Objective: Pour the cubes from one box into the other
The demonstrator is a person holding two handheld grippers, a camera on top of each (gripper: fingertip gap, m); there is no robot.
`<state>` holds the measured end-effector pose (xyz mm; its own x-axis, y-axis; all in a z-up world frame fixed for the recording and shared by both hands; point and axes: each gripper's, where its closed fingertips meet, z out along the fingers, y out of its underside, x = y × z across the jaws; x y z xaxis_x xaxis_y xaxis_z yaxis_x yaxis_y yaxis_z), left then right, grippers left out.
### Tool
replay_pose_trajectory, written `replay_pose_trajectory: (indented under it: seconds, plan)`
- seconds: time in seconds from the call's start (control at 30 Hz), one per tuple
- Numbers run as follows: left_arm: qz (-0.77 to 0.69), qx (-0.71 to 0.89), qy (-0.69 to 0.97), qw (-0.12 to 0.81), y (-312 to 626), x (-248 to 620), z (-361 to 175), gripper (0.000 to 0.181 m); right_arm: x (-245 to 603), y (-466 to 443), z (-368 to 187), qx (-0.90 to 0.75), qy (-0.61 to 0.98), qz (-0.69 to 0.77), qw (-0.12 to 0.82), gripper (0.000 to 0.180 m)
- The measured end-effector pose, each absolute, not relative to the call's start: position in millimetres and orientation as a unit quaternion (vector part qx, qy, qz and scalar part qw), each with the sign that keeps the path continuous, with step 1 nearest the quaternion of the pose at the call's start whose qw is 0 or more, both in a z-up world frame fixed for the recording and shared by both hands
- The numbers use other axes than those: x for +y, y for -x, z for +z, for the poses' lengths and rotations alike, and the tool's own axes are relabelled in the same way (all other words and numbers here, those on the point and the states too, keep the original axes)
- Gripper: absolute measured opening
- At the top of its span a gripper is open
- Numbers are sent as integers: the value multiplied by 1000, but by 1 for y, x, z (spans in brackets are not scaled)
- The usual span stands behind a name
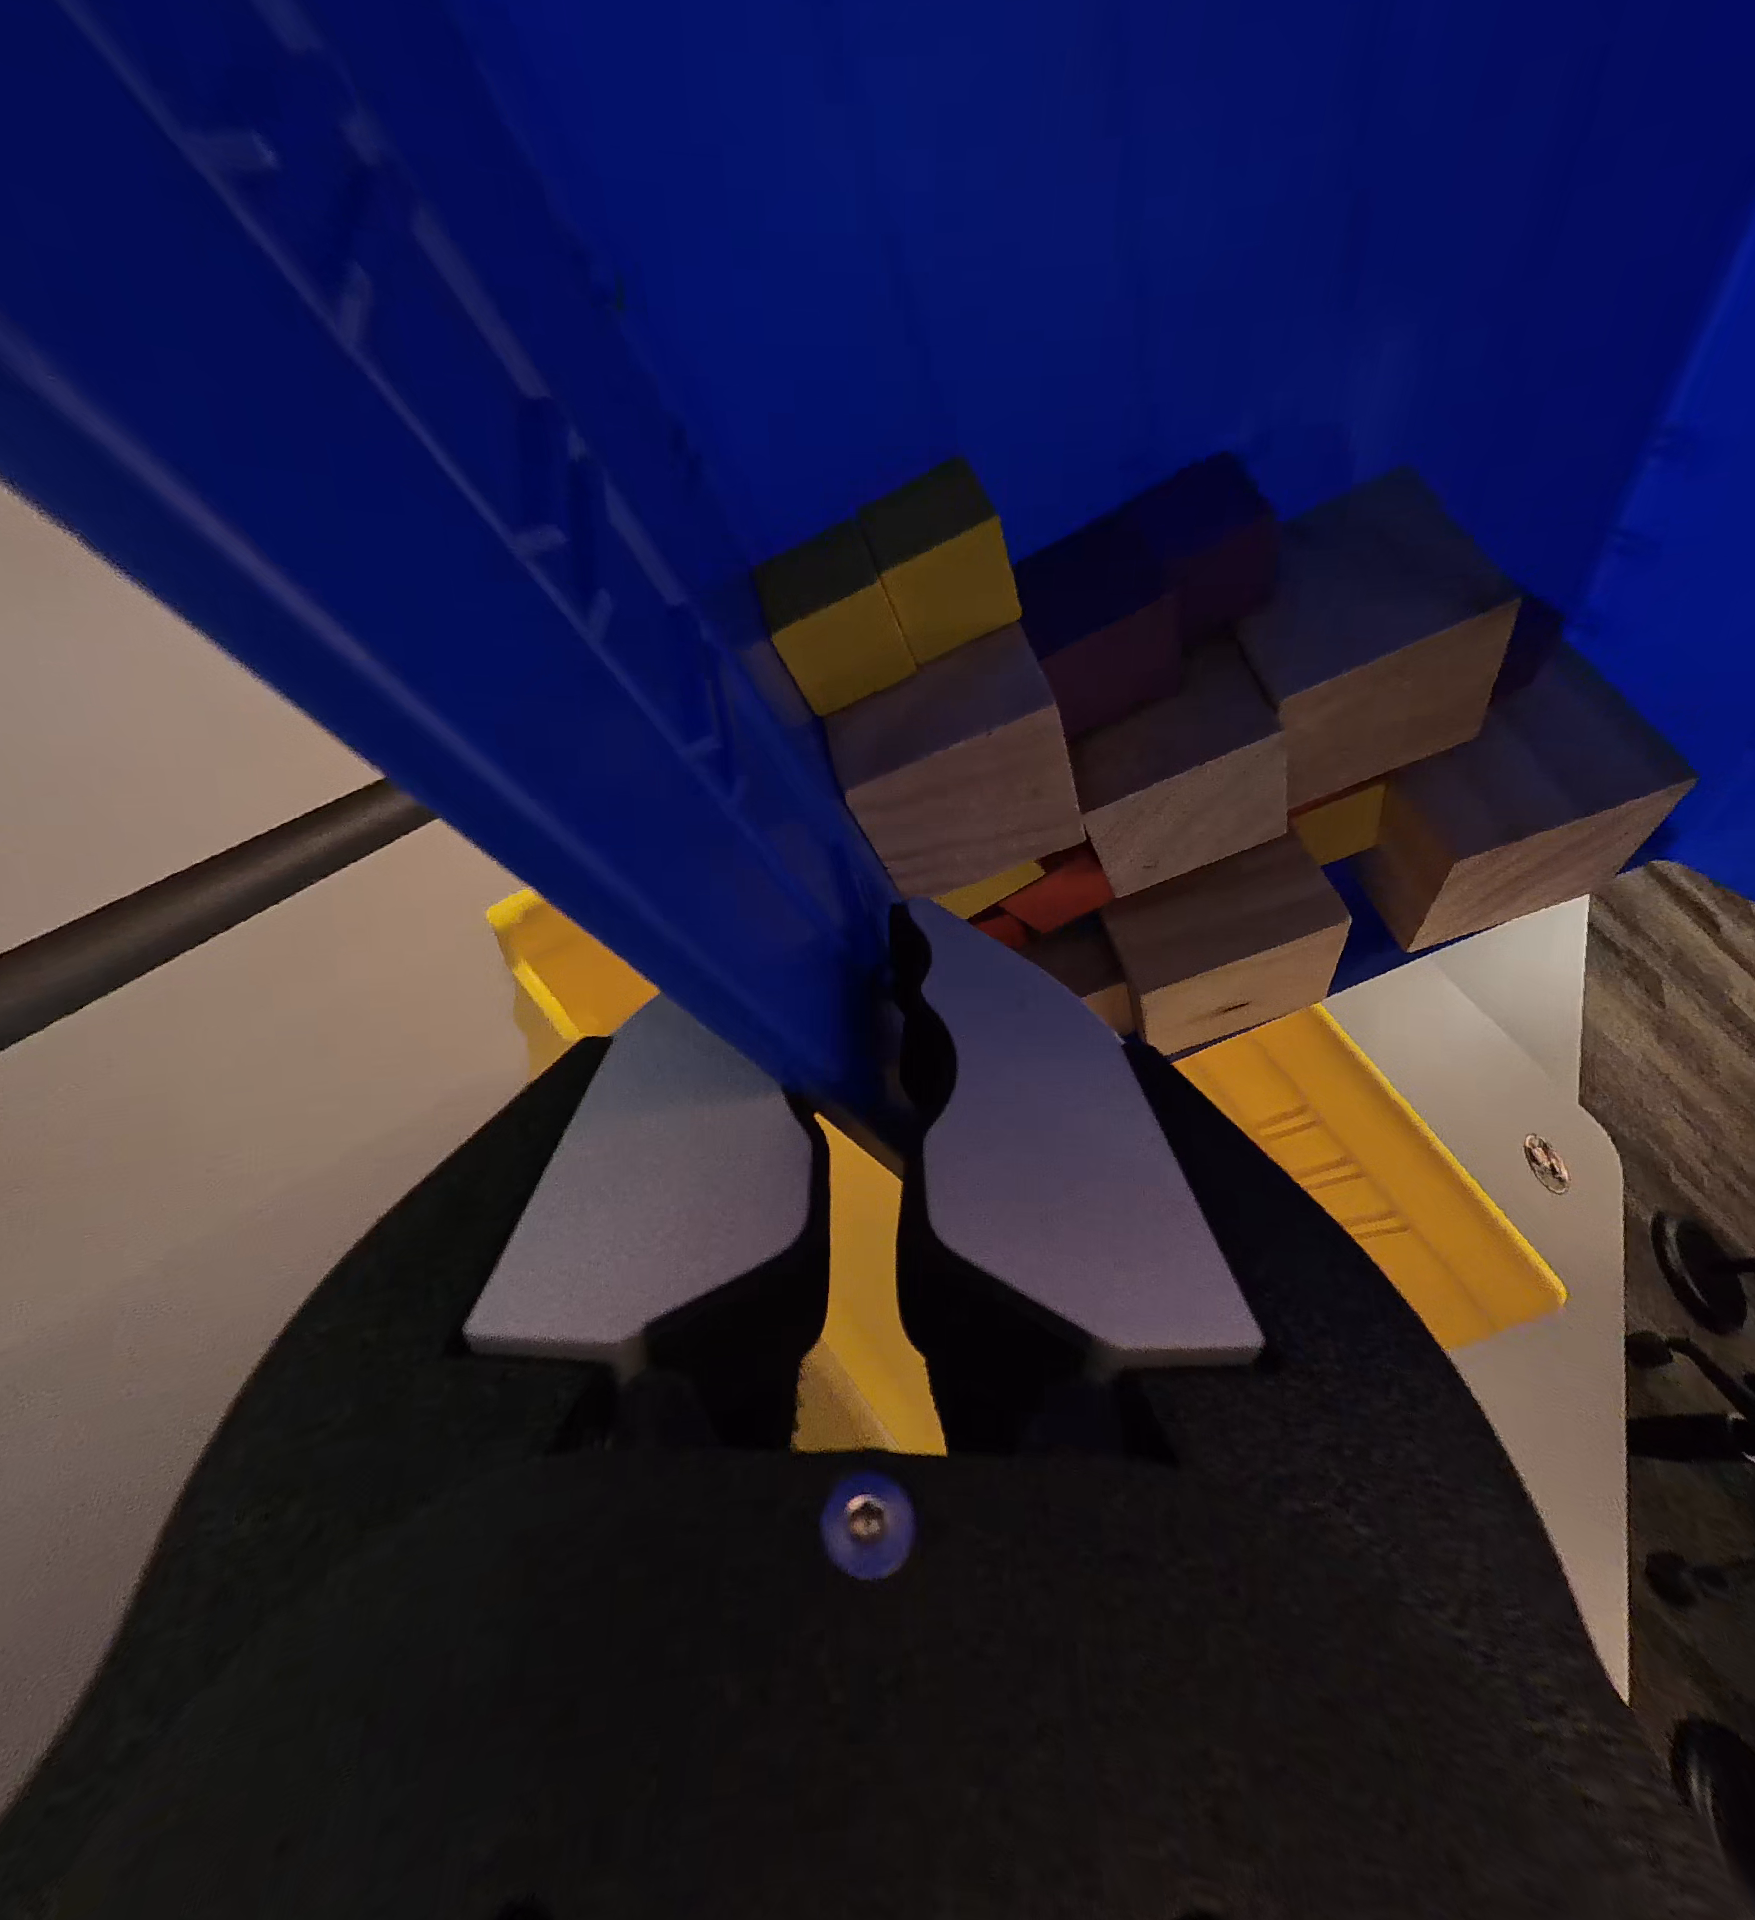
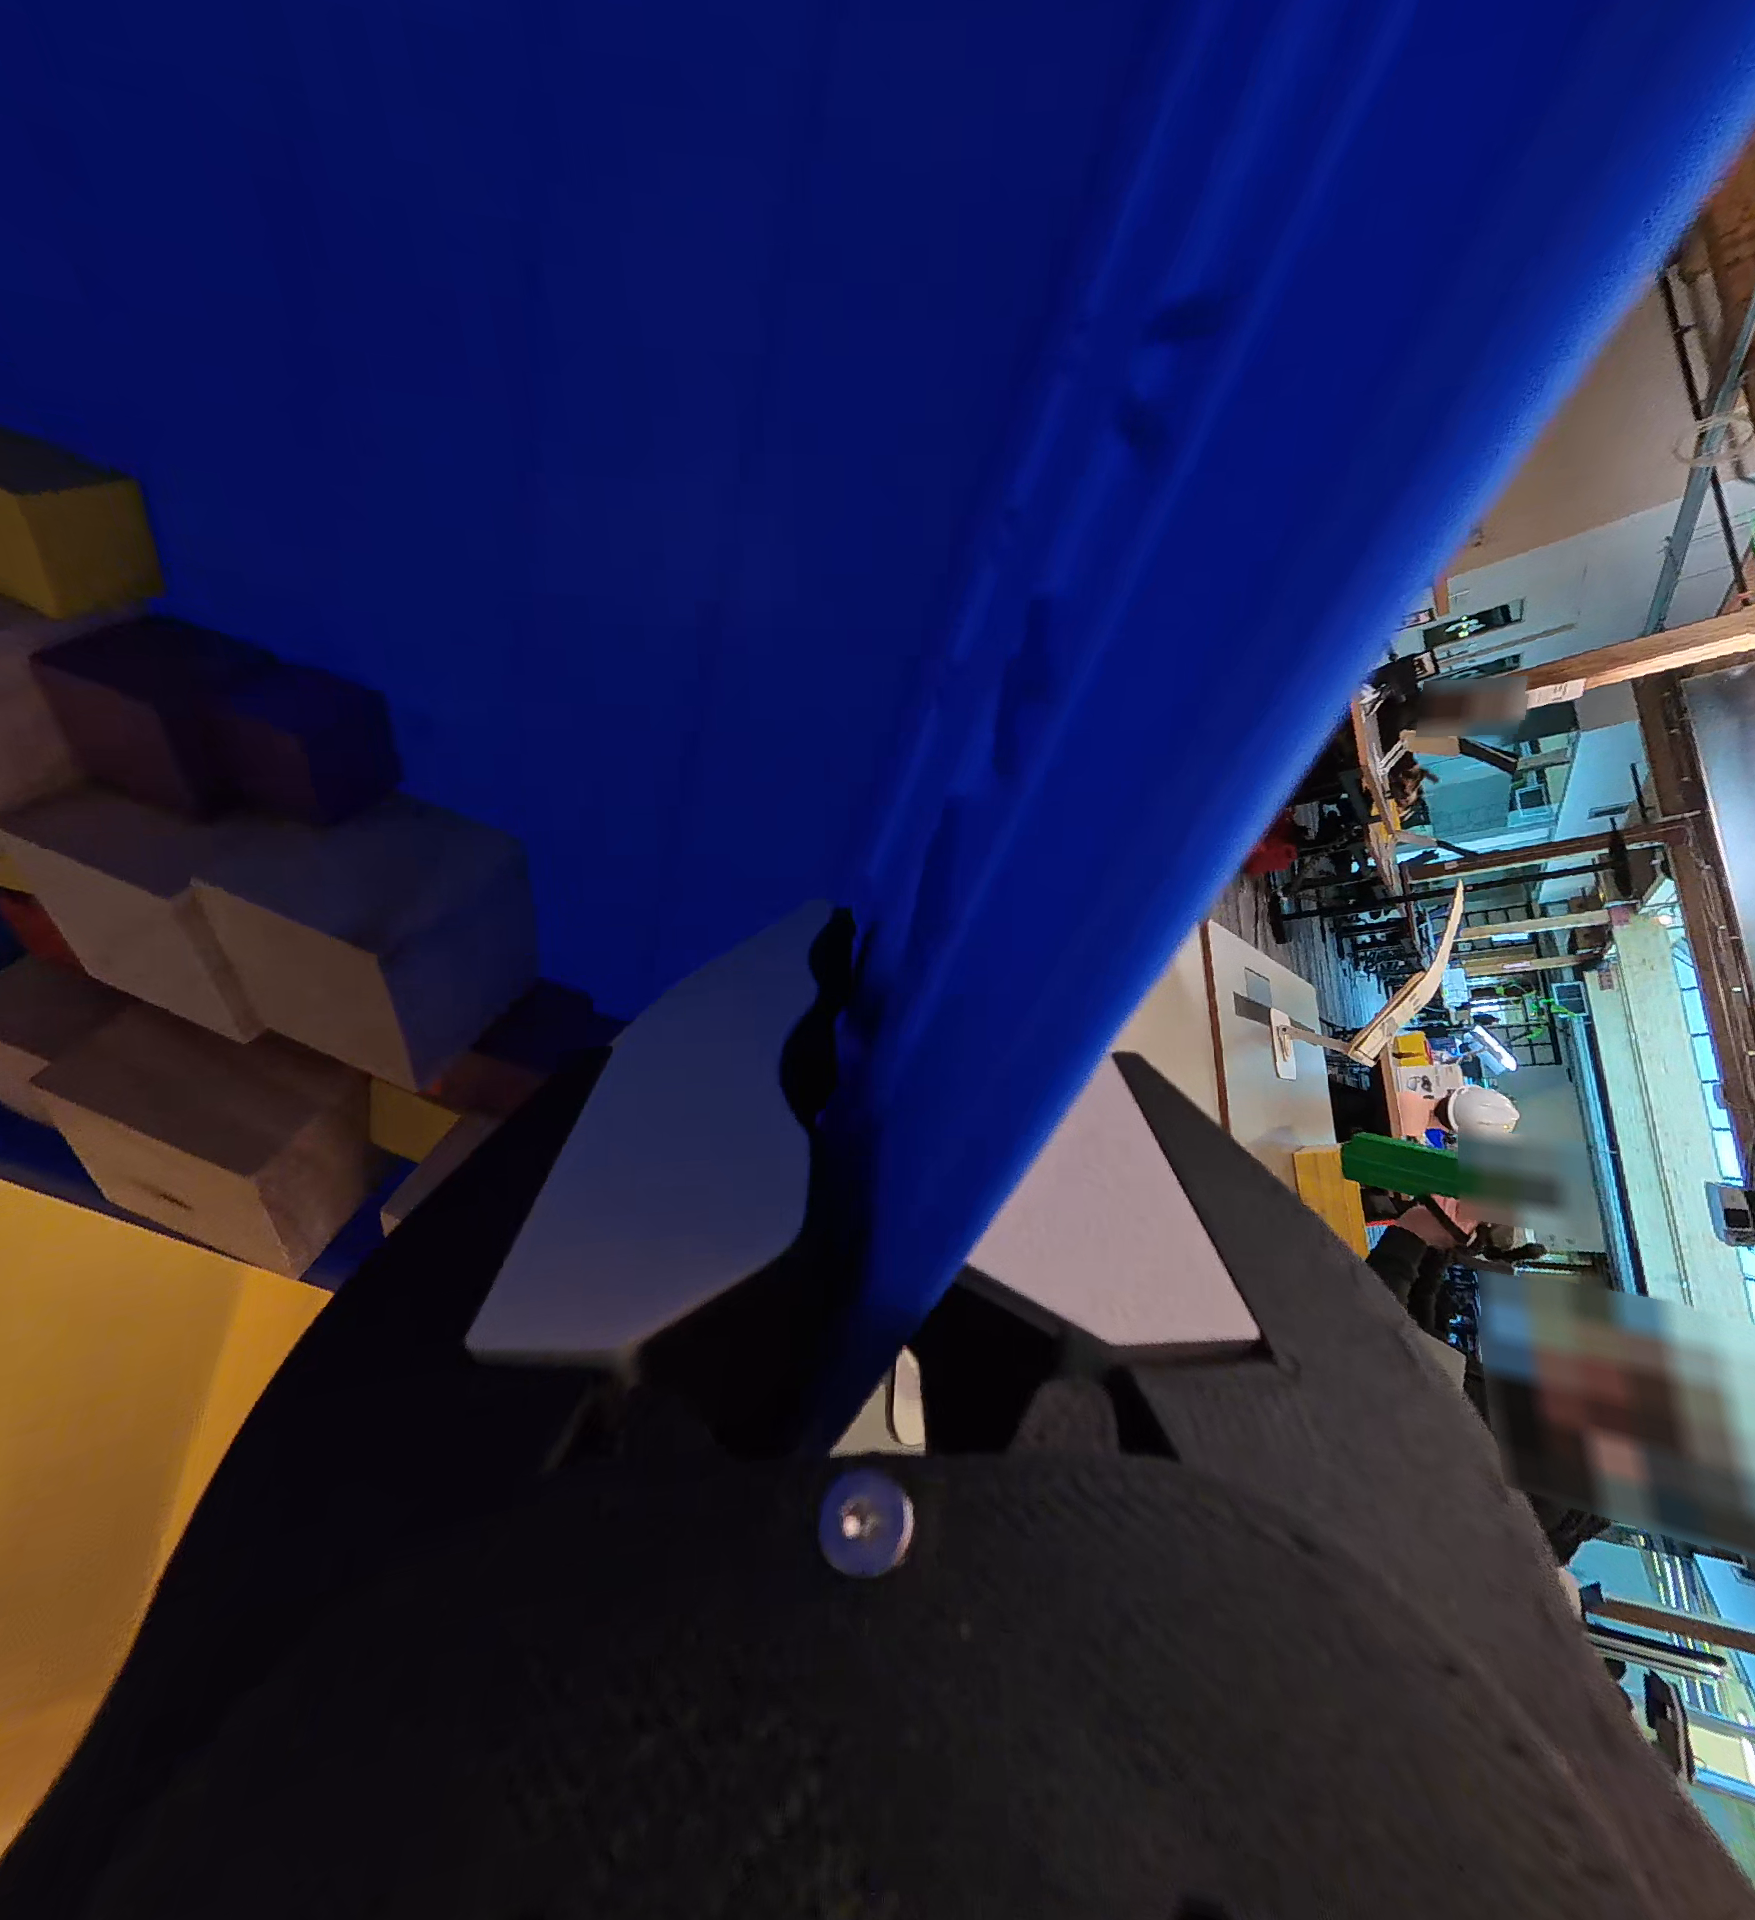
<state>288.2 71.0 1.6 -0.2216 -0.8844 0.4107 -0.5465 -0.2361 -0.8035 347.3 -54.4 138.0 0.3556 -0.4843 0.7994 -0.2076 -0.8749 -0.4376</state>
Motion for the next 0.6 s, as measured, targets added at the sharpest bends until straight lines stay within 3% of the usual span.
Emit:
replay_pose_trajectory:
  seconds: [0.6]
  plan:
    - [-551, 563, 596, 153, -287, 78, 7, 6, -41, -327, 155, 193, 776, -585, 133, 11]
